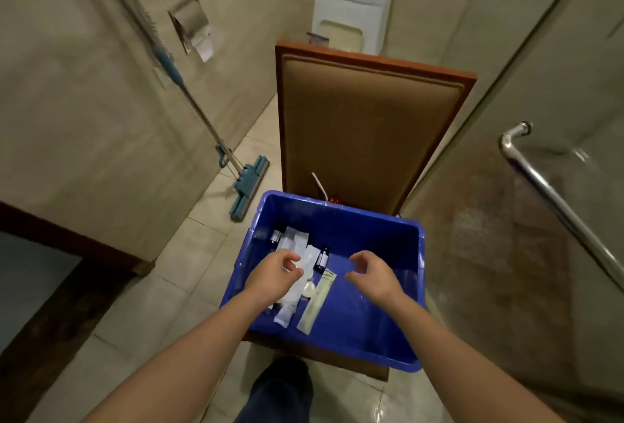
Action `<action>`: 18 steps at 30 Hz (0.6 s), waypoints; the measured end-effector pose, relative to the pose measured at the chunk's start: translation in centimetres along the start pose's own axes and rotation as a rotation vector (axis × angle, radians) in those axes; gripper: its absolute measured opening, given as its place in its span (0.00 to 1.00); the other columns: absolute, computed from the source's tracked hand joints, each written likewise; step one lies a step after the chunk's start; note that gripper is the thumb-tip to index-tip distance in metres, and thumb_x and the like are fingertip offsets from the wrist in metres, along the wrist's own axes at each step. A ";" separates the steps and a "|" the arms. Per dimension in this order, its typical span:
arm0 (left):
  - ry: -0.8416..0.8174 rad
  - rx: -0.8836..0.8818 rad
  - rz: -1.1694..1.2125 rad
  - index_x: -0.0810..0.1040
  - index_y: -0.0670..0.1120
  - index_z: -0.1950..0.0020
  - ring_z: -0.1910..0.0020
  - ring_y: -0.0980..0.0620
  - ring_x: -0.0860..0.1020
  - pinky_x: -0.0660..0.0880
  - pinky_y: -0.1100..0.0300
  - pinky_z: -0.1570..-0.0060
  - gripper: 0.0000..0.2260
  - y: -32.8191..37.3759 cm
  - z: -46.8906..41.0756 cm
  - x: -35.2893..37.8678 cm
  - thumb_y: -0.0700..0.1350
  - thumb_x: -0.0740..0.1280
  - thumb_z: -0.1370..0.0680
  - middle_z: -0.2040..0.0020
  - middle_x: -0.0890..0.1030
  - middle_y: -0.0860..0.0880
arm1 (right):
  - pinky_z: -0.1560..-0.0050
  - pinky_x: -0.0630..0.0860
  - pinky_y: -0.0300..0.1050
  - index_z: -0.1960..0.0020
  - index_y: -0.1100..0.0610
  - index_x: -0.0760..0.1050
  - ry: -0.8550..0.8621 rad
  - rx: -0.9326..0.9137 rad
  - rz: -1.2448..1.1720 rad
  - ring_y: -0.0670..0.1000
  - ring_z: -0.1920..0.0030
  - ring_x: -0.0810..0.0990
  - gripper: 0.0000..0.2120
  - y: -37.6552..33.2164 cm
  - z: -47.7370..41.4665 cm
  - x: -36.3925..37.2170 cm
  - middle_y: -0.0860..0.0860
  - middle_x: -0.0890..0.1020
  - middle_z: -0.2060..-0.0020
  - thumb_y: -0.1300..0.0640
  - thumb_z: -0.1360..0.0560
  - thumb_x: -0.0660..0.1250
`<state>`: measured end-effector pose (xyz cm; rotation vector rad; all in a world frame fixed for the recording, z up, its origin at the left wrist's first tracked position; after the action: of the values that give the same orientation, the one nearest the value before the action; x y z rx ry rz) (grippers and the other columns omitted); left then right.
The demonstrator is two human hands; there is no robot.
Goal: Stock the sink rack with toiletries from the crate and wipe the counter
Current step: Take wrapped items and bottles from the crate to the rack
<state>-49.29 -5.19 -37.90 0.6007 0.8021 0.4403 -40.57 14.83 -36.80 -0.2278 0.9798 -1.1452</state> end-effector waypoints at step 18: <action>-0.199 -0.250 0.080 0.68 0.49 0.30 0.45 0.52 0.75 0.76 0.52 0.44 0.23 -12.1 -10.5 5.5 0.44 0.70 0.24 0.41 0.74 0.52 | 0.55 0.73 0.41 0.35 0.55 0.71 -0.091 0.355 -0.198 0.50 0.51 0.77 0.18 4.8 -9.5 13.1 0.50 0.76 0.49 0.58 0.24 0.66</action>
<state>-52.28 -7.62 -54.37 0.4363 0.5248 0.5363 -43.59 8.86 -52.32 -0.0908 0.6693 -1.4559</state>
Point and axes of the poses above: each hand's wrist, its own z-axis away from the middle knuckle, its own x-axis out of the palm, y = z × x, the point moved 7 cm from there along -z, towards the middle knuckle
